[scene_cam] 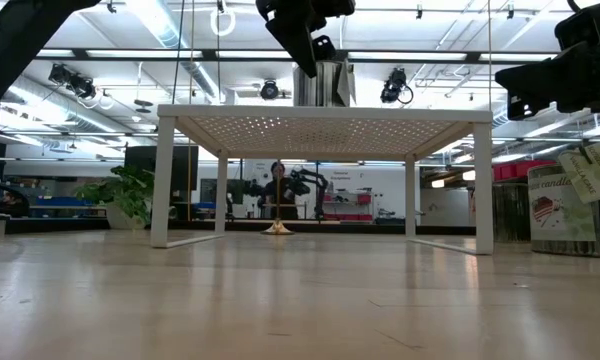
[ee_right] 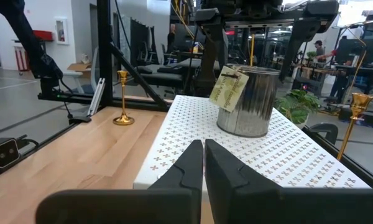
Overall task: Pick & Place candle stick holders
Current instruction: Put the left metal lid scented candle on the shelf
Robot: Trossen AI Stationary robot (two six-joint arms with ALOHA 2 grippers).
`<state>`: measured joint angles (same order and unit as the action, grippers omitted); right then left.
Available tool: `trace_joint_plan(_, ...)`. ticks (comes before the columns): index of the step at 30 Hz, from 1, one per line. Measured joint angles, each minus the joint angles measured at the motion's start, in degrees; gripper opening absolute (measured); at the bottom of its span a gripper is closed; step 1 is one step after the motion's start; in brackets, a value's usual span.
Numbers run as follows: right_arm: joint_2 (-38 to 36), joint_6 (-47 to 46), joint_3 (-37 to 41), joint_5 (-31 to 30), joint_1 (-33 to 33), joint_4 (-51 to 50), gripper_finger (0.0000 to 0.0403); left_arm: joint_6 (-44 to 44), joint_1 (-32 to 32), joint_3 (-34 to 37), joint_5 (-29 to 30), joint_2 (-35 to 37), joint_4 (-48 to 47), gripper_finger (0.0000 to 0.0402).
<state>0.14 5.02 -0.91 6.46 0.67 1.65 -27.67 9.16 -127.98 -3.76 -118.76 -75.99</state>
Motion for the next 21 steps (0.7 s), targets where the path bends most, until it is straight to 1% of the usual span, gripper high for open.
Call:
trace_joint_plan(11,0.0,0.0,0.0,0.0,0.0,0.0,0.0021,0.6,0.0,-0.2,1.8,0.9,-0.6,0.0397)
trace_joint_plan(14,0.0,0.0,0.0,0.0,0.0,0.0,0.0021,1.8,0.0,-1.4,1.6,0.9,-0.7,0.0397)
trace_joint_plan(21,0.0,0.0,0.0,0.0,0.0,0.0,0.0021,1.7,0.0,-3.9,1.4,0.9,-0.7,0.0397)
